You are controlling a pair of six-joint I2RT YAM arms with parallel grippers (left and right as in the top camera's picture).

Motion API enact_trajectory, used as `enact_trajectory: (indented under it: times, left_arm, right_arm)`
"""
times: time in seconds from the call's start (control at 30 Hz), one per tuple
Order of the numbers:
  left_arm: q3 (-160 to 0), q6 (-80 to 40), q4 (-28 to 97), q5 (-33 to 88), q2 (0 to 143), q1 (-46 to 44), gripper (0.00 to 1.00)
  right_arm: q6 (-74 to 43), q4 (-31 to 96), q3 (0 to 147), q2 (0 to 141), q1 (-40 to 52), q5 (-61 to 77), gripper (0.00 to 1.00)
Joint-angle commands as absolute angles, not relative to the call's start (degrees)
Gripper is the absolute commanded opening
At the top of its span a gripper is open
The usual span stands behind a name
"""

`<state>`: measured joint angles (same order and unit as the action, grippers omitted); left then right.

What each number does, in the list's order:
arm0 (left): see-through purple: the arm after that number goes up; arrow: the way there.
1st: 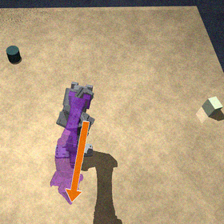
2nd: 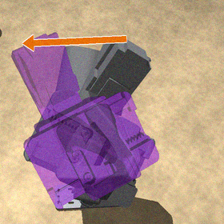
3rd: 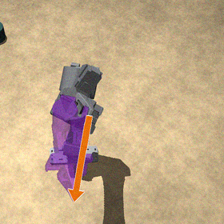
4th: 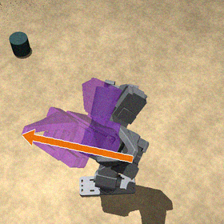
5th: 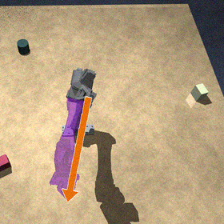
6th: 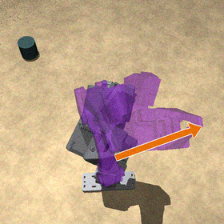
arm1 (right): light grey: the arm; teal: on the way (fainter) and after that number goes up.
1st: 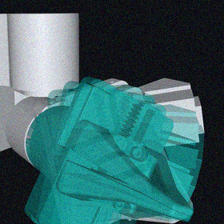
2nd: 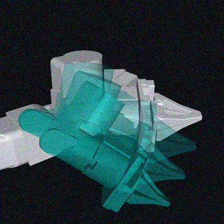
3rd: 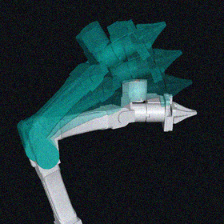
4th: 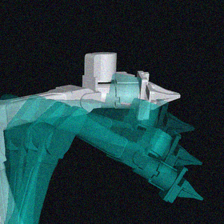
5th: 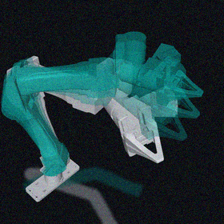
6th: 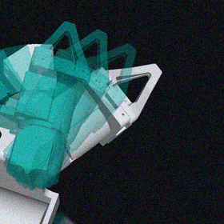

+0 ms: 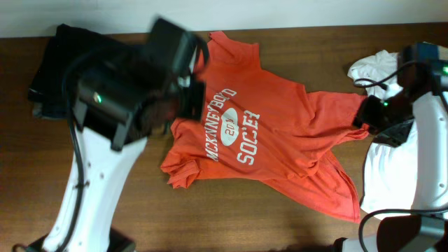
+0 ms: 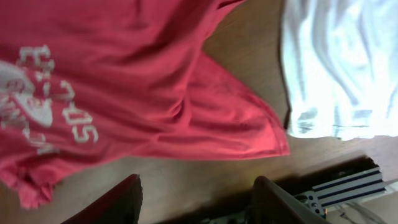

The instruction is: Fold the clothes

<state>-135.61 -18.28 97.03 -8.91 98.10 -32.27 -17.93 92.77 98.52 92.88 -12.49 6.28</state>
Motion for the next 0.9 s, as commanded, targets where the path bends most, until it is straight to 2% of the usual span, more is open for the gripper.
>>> enact_trajectory:
  times: [0.0, 0.1, 0.13, 0.2, 0.27, 0.37, 0.67, 0.87]
  left_arm:
    - [-115.7, -31.4, 96.7, -16.3, 84.8, -32.5, 0.00]
    - [-99.0, -36.9, 94.0, -18.1, 80.8, -32.5, 0.00]
    - [-89.6, -36.9, 87.5, -18.1, 81.8, -32.0, 0.00]
    - [-81.3, -36.8, 78.5, -16.3, 84.4, -29.7, 0.01]
    - [-75.5, -32.2, 66.6, -9.2, 89.5, -26.0, 0.01]
    - [-74.6, -28.7, 54.7, -7.3, 100.9, -23.8, 0.00]
    - [-74.6, -28.6, 45.7, -3.8, 118.8, -20.9, 0.00]
    - [-74.6, -23.1, 21.0, 0.7, 123.1, -21.0, 0.01]
  right_arm:
    - [-16.9, 90.6, 99.2, 92.1, -11.6, 6.9, 0.98]
    - [-16.9, 87.7, 99.2, 92.2, -11.6, 6.9, 0.98]
    - [-16.9, 86.3, 99.2, 92.2, -11.6, 6.9, 0.98]
    - [-16.9, 86.3, 99.2, 92.2, -11.6, 6.9, 0.98]
    - [-16.9, 86.3, 99.2, 92.2, -11.6, 6.9, 0.98]
    - [-16.9, 86.3, 99.2, 92.2, -11.6, 6.9, 0.98]
    - [-16.9, 86.3, 99.2, 92.2, -11.6, 6.9, 0.98]
    - [-16.9, 86.3, 99.2, 92.2, -11.6, 6.9, 0.98]
